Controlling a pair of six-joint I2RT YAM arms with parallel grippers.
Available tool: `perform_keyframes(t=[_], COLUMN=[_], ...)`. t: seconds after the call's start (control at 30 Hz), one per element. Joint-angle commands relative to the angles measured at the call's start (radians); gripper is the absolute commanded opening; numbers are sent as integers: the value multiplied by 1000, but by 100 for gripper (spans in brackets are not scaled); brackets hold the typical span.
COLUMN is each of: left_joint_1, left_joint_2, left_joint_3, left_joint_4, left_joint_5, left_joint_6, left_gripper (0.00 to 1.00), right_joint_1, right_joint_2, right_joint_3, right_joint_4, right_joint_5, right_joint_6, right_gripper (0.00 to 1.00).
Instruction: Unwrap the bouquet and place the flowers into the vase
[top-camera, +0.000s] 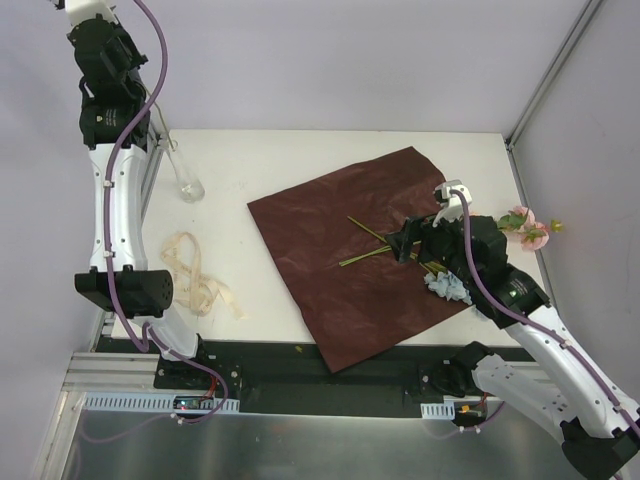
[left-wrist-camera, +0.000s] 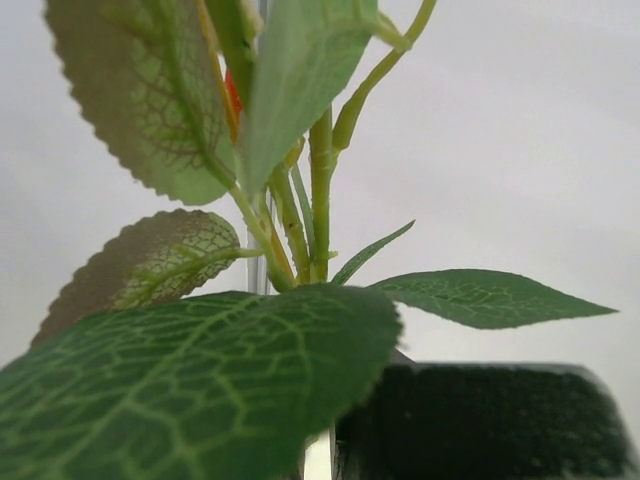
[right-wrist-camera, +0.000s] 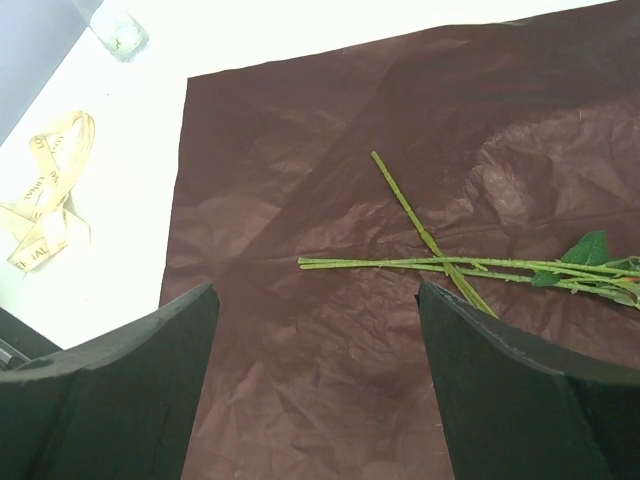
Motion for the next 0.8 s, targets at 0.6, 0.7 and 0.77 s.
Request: perform_keyframes(t=[0.6,0.7,0.77], left_joint_1=[10,11,11], left_joint_2=[-18,-15,-13], left_joint_3=[-220,-258,-275], left_joint_4=[169,169,172], left_joint_5=[-85,-140,-171], left_joint_6=[2,-27,-49], left_gripper=[0,0,0], right_joint_1=[-9,-7,-7], right_joint_2=[6,2,0], right_joint_3=[-10,-14,-19], right_joint_4=[18,17,18], right_joint_5=[-4,-2,-2], right_joint_6=[-4,-4,-2], right_gripper=[84,84,84])
